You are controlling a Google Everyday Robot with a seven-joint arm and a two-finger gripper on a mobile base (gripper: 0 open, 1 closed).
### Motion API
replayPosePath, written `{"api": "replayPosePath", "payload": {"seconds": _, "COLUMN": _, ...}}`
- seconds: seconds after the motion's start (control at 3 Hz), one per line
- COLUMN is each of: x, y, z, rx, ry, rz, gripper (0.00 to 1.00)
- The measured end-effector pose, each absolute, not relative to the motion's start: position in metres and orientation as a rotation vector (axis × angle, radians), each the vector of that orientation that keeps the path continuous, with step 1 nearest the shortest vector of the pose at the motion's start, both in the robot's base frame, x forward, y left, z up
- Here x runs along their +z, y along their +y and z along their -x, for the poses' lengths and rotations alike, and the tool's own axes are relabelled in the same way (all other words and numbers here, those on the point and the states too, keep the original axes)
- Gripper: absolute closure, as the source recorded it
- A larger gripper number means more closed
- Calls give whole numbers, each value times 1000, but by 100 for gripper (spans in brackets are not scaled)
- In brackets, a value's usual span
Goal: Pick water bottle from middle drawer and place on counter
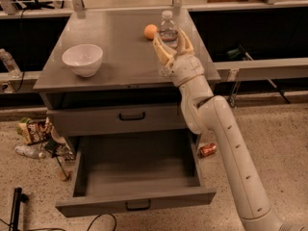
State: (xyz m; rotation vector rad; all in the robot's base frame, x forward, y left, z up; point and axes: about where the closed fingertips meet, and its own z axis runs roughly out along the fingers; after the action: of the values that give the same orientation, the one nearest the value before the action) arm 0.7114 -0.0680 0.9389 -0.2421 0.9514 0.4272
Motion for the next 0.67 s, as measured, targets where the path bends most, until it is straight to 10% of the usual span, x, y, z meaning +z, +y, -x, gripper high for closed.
{"api": "replayPosePath", "payload": {"seconds": 0.67, "x": 937, "y": -64, "z": -715, "rx": 437, "ry": 940, "rz": 283, "gripper": 0}}
